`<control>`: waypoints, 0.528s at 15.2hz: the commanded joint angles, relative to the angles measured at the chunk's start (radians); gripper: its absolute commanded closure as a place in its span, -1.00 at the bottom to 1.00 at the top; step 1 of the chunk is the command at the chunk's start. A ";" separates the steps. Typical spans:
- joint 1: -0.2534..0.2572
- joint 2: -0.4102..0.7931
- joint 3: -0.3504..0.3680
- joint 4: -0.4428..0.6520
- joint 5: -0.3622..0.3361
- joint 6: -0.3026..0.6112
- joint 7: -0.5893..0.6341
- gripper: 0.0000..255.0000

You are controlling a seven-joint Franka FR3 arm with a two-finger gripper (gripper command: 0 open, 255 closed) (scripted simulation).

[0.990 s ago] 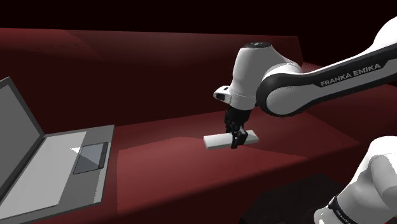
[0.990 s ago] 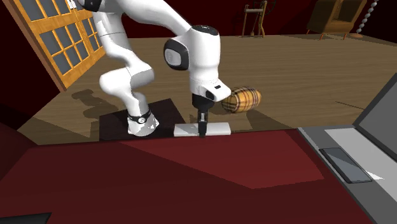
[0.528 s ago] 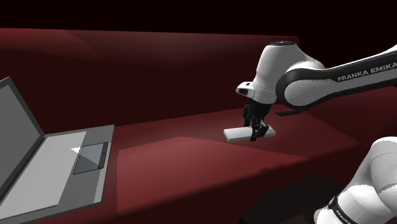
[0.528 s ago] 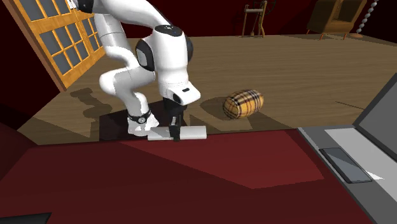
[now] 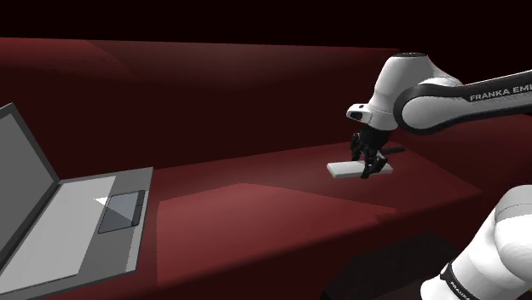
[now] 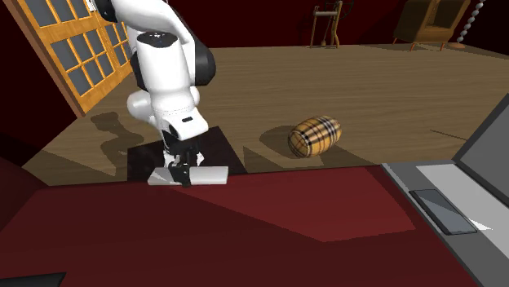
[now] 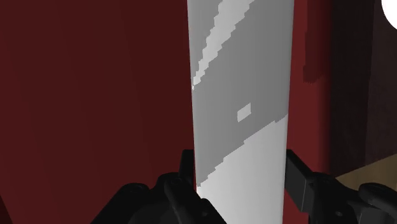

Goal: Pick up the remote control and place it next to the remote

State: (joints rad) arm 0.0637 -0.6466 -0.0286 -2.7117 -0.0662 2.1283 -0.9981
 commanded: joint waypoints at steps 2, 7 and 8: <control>-0.047 -0.027 -0.067 -0.017 -0.042 -0.006 -0.081 1.00; -0.125 -0.047 -0.179 -0.018 -0.112 -0.015 -0.215 1.00; -0.140 -0.046 -0.202 -0.015 -0.126 -0.016 -0.241 1.00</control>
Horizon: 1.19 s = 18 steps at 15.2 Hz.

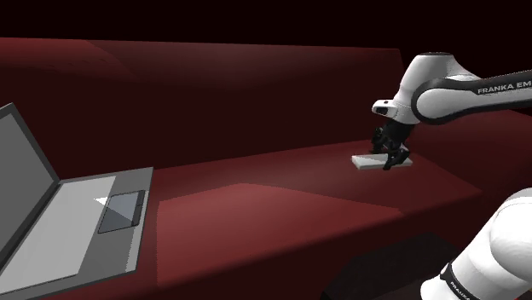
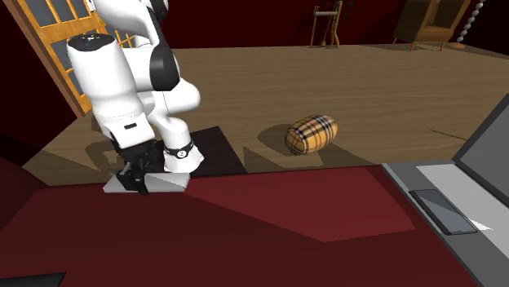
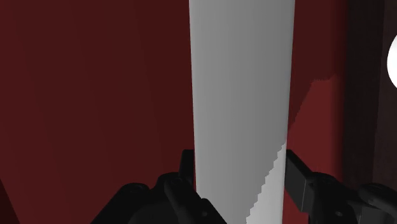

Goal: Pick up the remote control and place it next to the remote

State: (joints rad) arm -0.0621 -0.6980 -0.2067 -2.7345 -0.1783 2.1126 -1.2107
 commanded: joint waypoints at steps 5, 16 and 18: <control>-0.080 0.035 -0.139 0.047 -0.075 0.004 -0.163 1.00; -0.124 0.138 -0.282 0.075 -0.127 0.095 -0.306 1.00; -0.124 0.154 -0.291 0.058 -0.130 0.128 -0.306 1.00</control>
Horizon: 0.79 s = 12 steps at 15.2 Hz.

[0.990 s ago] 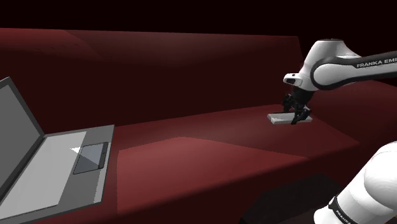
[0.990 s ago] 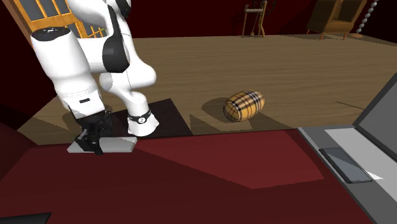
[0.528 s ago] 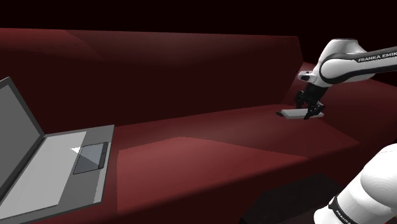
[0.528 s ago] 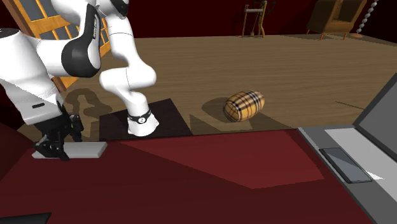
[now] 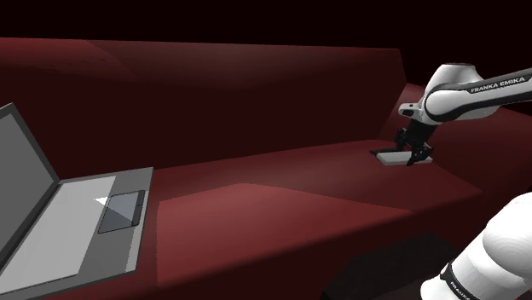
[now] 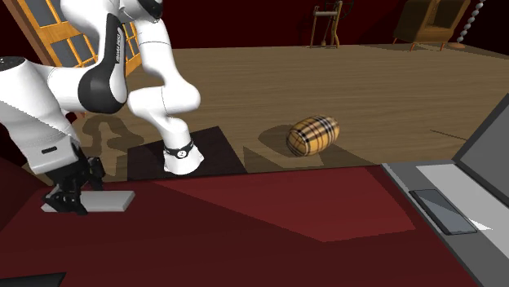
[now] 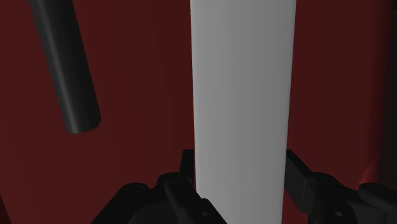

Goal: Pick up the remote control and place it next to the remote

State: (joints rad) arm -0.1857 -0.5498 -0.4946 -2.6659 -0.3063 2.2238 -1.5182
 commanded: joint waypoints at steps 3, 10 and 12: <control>0.002 0.034 -0.016 -0.033 -0.006 0.068 0.000 1.00; 0.009 0.100 -0.045 -0.074 -0.010 0.174 -0.006 1.00; 0.009 0.100 -0.045 -0.074 -0.010 0.174 -0.006 1.00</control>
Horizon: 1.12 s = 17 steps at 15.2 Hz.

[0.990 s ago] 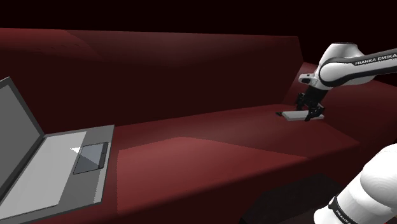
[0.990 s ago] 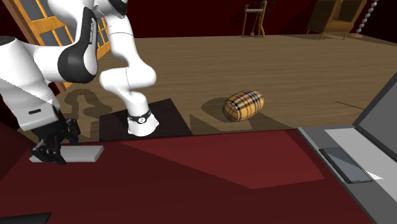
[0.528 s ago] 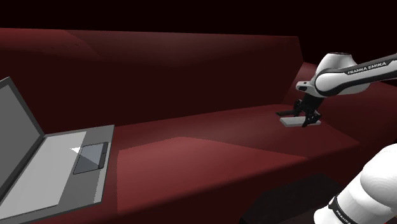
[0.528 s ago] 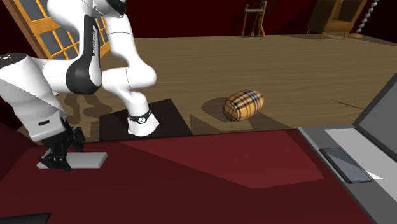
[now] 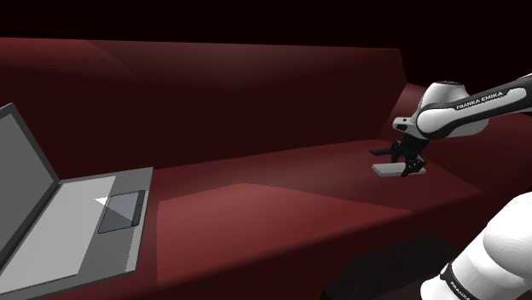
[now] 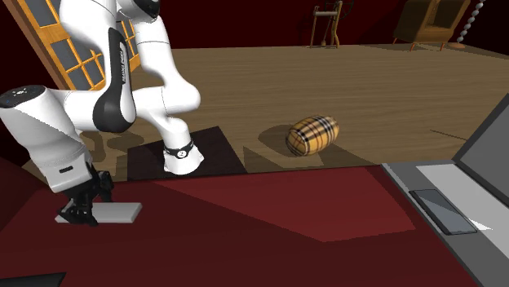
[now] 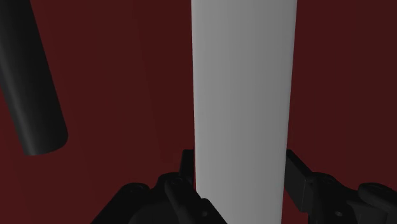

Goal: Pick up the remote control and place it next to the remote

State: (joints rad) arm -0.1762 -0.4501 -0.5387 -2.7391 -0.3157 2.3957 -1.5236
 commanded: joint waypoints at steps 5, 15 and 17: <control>0.000 0.001 -0.001 -0.001 0.000 0.002 0.000 -1.00; -0.015 -0.111 0.046 0.057 0.003 -0.166 0.009 -1.00; -0.015 -0.111 0.046 0.057 0.003 -0.166 0.009 -1.00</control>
State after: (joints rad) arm -0.1908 -0.5591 -0.4942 -2.6846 -0.3127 2.2343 -1.5146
